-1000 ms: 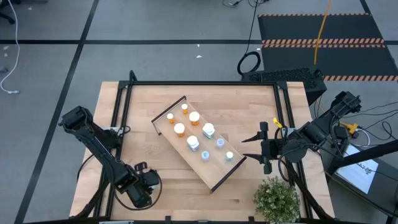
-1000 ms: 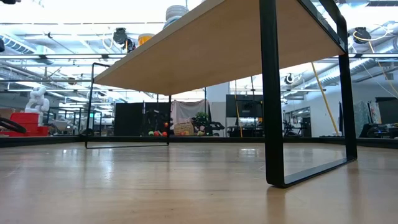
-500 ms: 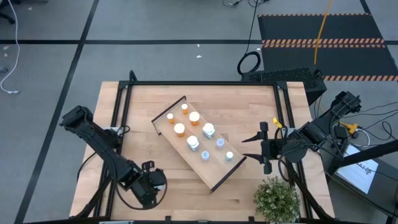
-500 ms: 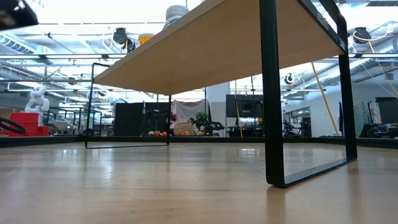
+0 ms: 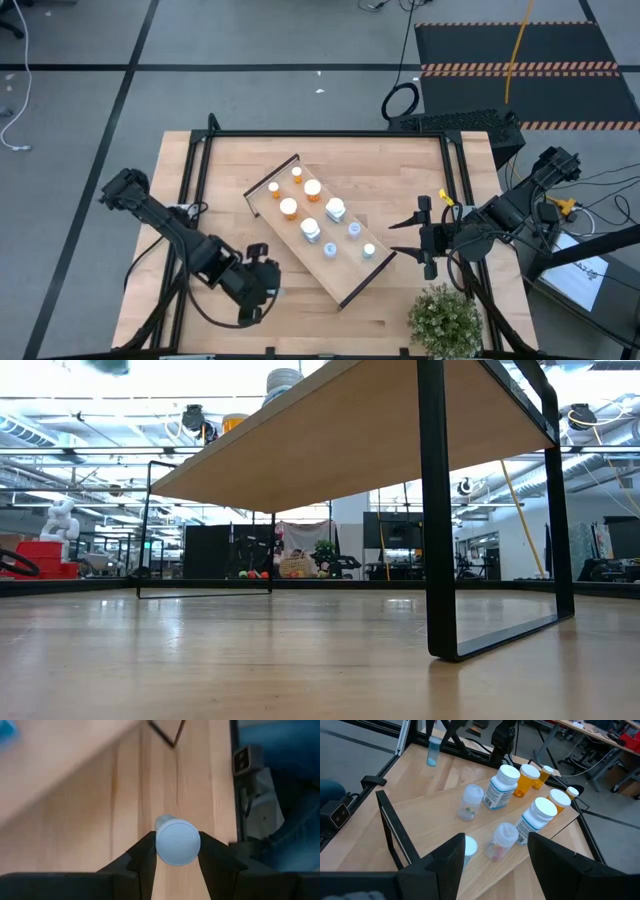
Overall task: Pick and place medicine bottles onto shelf by color
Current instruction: Put the blue pill bottle on the shelf aligned with the blue pill bottle
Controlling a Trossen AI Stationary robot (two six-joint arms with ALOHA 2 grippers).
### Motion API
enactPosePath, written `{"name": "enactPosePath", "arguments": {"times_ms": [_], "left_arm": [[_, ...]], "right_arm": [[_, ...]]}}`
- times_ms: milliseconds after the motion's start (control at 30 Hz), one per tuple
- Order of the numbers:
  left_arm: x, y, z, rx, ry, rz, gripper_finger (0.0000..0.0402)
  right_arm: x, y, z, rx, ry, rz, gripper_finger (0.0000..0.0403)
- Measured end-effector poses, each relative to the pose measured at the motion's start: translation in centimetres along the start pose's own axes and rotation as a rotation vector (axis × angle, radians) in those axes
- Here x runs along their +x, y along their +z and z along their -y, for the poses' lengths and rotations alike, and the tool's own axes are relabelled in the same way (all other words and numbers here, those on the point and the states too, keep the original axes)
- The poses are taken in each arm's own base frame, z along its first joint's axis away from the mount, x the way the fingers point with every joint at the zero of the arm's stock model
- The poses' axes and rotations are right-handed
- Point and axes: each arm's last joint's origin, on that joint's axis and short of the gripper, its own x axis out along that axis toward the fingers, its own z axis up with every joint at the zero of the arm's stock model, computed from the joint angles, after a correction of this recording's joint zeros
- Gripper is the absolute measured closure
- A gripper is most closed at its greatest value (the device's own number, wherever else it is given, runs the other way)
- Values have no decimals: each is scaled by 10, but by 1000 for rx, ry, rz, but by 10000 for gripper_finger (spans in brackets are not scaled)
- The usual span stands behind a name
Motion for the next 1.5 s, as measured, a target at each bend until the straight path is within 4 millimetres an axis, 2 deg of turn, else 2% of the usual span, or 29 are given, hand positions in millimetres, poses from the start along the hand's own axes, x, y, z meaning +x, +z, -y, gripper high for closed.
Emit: {"name": "enactPosePath", "arguments": {"times_ms": [367,933,1233,1433,1500], "left_arm": [[-29,40,-20,113,-4,113,266],[-62,75,-45,184,9,248,266],[-73,93,-55,224,5,305,266],[-72,106,-58,251,21,316,266],[-70,115,-60,255,27,337,266]], "right_arm": [[0,0,0,-16,-3,0,191],[0,2,0,3,-3,16,191],[0,2,0,3,-3,16,191],[0,3,0,7,-2,25,191],[0,3,0,10,-2,27,191]]}}
